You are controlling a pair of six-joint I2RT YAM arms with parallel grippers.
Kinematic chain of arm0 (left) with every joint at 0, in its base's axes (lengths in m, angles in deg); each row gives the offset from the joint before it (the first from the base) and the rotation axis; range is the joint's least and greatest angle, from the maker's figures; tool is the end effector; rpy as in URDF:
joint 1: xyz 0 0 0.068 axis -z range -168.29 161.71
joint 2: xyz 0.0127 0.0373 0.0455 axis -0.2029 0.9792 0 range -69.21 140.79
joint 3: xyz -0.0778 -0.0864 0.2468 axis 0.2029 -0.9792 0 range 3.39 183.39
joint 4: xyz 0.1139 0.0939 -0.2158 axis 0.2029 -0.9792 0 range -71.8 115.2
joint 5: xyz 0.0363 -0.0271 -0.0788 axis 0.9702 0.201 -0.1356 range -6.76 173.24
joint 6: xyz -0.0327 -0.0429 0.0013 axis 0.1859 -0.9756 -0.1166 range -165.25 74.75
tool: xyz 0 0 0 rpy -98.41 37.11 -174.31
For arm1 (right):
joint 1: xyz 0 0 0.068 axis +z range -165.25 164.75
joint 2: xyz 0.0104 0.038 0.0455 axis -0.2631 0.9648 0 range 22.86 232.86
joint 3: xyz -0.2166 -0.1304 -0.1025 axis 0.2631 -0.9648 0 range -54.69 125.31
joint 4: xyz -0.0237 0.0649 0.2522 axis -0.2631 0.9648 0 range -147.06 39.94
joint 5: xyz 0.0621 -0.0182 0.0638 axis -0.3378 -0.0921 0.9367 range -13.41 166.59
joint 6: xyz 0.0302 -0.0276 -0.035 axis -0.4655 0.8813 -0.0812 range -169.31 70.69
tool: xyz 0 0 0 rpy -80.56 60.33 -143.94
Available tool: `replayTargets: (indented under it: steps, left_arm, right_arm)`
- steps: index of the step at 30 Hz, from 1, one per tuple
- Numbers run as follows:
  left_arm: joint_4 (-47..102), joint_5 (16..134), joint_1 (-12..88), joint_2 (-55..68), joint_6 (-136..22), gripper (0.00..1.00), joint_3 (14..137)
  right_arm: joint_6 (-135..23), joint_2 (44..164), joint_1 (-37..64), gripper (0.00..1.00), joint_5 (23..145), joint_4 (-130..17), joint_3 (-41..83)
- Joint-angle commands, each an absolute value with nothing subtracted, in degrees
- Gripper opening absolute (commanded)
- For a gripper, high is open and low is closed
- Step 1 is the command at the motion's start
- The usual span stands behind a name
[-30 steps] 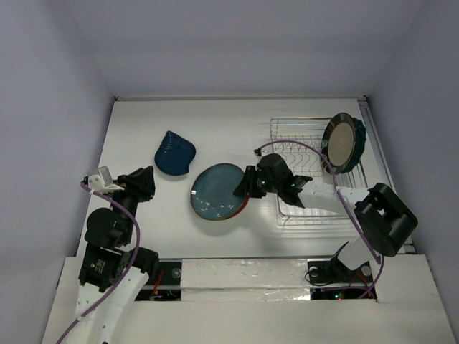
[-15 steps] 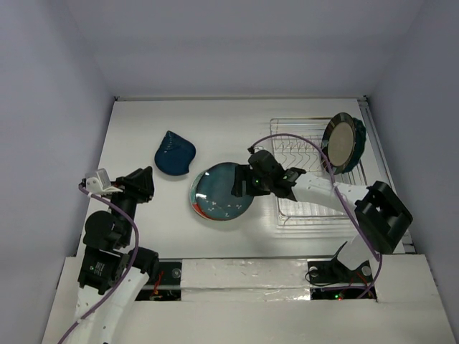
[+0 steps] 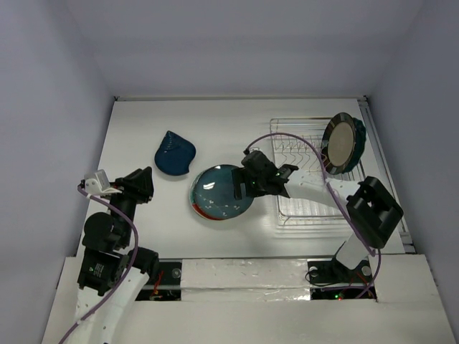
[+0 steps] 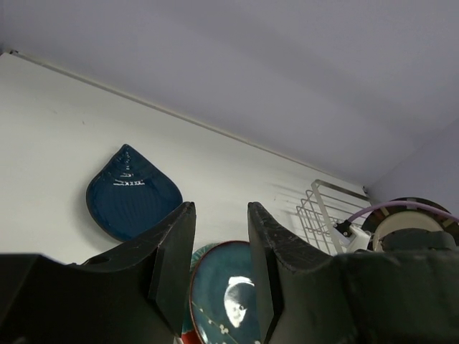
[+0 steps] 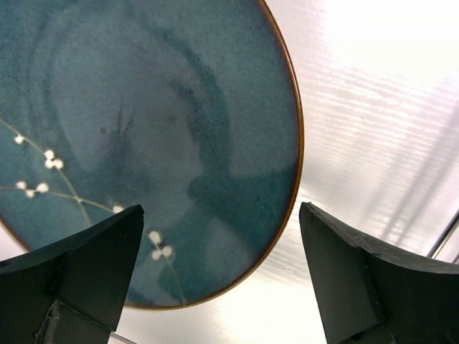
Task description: Unload the plates from the dish rack
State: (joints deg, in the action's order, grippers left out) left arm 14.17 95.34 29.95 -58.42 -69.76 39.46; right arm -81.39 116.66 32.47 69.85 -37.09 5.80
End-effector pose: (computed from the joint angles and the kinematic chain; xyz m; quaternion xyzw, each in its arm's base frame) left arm 0.0613 -0.0122 0.3486 -0.1164 0.6050 -0.2258 0.7546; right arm 0.2322 0.2493 0.2049 -0.1107 0.9412 0.1589 0.2770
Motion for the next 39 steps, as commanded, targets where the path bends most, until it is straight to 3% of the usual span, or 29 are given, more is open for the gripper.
replayTargets:
  steps: [1,7,9,11,12,13,14,15,22,27,39]
  left_arm:
    - [16.1,95.1,29.6,-59.0,-69.3,0.32,39.8]
    - [16.2,95.1,29.6,-59.0,-69.3,0.32,39.7]
    - [16.3,95.1,29.6,-59.0,-69.4,0.32,39.7]
    - [16.3,95.1,29.6,-59.0,-69.4,0.32,39.7]
    - [16.4,95.1,29.6,-59.0,-69.4,0.32,39.7]
    - [16.3,95.1,29.6,-59.0,-69.4,0.32,39.7]
    - [16.3,95.1,29.6,-59.1,-69.4,0.32,39.7]
    - [16.5,95.1,29.6,-59.3,-69.5,0.32,39.6]
    - [16.9,95.1,30.2,-59.8,-69.5,0.33,39.4]
    - [16.8,95.1,30.7,-60.4,-69.5,0.33,39.5]
    - [16.5,95.1,31.7,-60.6,-69.5,0.35,39.5]
  right_arm:
    - [-79.8,116.7,32.9,0.95,67.3,-36.2,10.3]
    - [-80.0,109.7,33.4,0.95,65.9,-35.6,13.5]
    - [-79.5,104.9,33.4,0.92,65.5,-35.6,14.9]
    - [-78.5,101.2,33.4,0.82,62.2,-35.6,15.4]
    - [-78.1,99.1,33.4,0.49,59.4,-34.7,15.7]
    - [-77.5,95.3,32.4,0.25,53.1,-33.7,15.9]
    - [-77.1,93.6,31.1,0.08,50.5,-32.3,16.1]
    - [-76.6,92.0,27.2,0.00,46.8,-29.1,16.3]
    - [-72.2,80.3,6.9,0.00,36.9,-21.4,14.0]
    - [-68.7,82.3,-2.8,0.66,36.9,-20.4,14.2]
    - [-65.1,96.3,-12.5,0.55,48.3,-21.8,21.2]
